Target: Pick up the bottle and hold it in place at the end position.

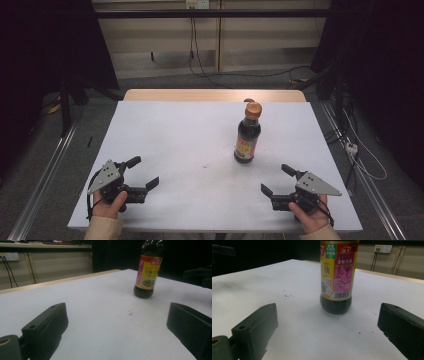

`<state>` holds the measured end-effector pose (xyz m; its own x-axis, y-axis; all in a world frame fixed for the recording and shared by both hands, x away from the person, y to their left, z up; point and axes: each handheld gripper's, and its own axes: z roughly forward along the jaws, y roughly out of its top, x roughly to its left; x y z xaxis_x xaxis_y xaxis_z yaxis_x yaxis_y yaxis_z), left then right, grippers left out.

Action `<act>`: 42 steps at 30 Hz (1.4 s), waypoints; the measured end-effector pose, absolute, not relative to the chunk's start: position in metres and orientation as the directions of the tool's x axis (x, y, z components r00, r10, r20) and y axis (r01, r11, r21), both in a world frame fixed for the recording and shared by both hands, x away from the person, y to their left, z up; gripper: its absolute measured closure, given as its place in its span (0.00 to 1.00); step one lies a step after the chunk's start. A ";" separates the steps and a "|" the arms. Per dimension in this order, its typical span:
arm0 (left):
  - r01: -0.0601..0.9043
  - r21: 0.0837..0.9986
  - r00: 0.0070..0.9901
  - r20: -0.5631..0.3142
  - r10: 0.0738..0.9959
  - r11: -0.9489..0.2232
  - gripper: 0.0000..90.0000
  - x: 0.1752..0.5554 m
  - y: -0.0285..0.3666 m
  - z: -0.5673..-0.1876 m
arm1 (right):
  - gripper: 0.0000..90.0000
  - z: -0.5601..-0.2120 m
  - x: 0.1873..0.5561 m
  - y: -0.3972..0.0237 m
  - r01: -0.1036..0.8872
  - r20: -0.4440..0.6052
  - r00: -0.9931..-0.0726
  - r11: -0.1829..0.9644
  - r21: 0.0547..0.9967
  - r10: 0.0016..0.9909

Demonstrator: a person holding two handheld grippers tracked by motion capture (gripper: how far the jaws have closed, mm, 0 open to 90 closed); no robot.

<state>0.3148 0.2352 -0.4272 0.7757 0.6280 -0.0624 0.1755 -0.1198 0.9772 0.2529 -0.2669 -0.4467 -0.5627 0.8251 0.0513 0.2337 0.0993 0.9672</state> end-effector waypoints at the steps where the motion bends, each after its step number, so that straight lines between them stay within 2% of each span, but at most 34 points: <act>1: 0.175 0.977 0.775 -0.061 0.629 -0.120 0.04 0.314 0.235 -0.428 | 0.03 -0.447 0.253 -0.267 0.234 0.051 -0.563 0.101 0.967 0.825; 16: 0.167 0.976 0.776 -0.045 0.630 -0.136 0.04 0.313 0.233 -0.428 | 0.06 -0.447 0.266 -0.262 0.258 0.068 -0.545 0.090 0.962 0.836; 19: 0.165 0.977 0.778 -0.045 0.627 -0.135 0.04 0.313 0.232 -0.428 | 0.06 -0.439 0.274 -0.259 0.249 0.031 -0.525 0.119 0.961 0.850; 26: 0.164 0.977 0.772 -0.043 0.634 -0.134 0.04 0.314 0.233 -0.428 | 0.07 -0.425 0.289 -0.252 0.234 0.018 -0.502 0.116 0.965 0.865; 42: 0.162 0.978 0.773 -0.044 0.633 -0.131 0.04 0.314 0.232 -0.428 | 0.10 -0.417 0.327 -0.230 0.278 0.052 -0.473 0.093 0.956 0.880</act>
